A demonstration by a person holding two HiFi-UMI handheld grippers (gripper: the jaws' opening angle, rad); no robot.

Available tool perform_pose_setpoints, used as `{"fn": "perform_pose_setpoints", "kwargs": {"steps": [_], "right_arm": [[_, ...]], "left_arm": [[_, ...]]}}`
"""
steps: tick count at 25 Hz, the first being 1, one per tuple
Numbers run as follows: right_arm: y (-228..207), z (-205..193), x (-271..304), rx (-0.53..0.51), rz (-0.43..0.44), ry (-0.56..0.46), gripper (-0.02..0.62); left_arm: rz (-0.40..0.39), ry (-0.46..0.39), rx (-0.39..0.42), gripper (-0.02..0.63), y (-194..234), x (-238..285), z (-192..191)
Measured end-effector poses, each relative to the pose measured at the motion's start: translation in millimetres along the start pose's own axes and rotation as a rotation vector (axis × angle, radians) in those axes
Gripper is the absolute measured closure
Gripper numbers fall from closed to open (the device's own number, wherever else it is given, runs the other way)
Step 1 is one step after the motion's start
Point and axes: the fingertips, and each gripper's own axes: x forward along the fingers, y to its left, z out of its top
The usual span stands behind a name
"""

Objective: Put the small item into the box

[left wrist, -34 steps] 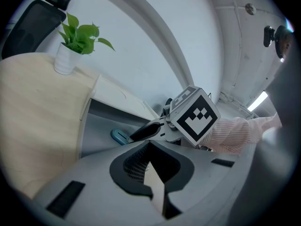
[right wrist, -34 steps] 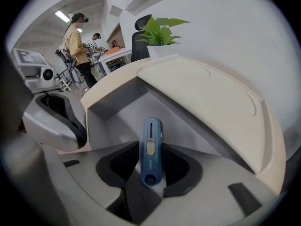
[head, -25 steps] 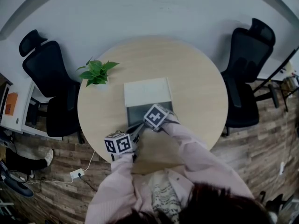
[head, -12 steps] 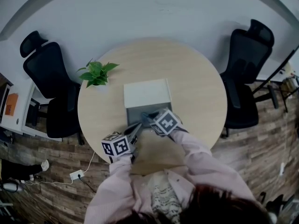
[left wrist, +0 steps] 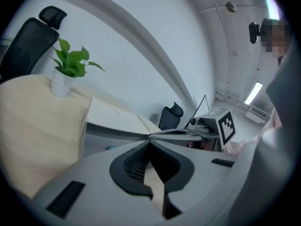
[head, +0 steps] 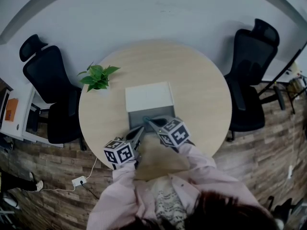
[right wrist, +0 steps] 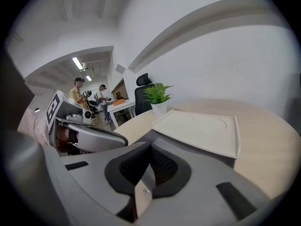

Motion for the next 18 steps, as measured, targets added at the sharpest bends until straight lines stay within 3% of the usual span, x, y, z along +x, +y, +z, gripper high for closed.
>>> {"fn": "perform_pose_setpoints", "kwargs": {"steps": [4, 18], "right_arm": [[0.7, 9.0, -8.7, 0.050, 0.015, -0.114, 0.591], [-2.0, 1.3, -13.2, 0.006, -0.009, -0.148, 0.597]], "left_arm": [[0.018, -0.006, 0.028, 0.595, 0.1, -1.4, 0.8], [0.018, 0.007, 0.053, 0.595, -3.3, 3.3, -2.5]]}}
